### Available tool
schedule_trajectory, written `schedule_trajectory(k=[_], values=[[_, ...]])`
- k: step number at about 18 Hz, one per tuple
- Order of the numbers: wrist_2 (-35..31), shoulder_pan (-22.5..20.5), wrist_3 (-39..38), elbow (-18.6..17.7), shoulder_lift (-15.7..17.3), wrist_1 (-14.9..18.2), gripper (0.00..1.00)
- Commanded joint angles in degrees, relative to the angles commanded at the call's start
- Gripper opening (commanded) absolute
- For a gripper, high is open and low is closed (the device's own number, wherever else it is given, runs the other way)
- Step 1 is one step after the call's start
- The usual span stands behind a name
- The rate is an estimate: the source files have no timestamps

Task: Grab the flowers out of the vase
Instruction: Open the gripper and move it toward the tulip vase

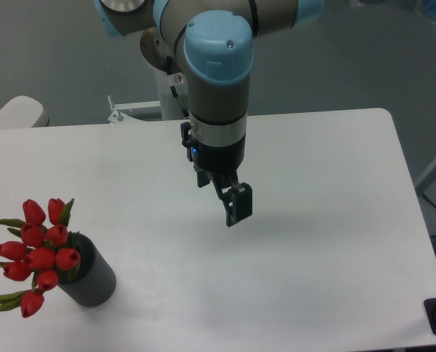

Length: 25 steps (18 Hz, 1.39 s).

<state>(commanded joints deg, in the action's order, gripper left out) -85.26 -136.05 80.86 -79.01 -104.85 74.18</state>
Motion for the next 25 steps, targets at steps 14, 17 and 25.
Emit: schedule_trajectory(k=[14,17,25], values=[[13.35,-2.9,-0.88,-1.23,0.0,-0.09,1.0],[14.06,-2.64,-2.37,-2.02,0.0,-0.26,1.0],[19.07,-2.02,-12.47,-2.11,0.18,-0.96,1.0]])
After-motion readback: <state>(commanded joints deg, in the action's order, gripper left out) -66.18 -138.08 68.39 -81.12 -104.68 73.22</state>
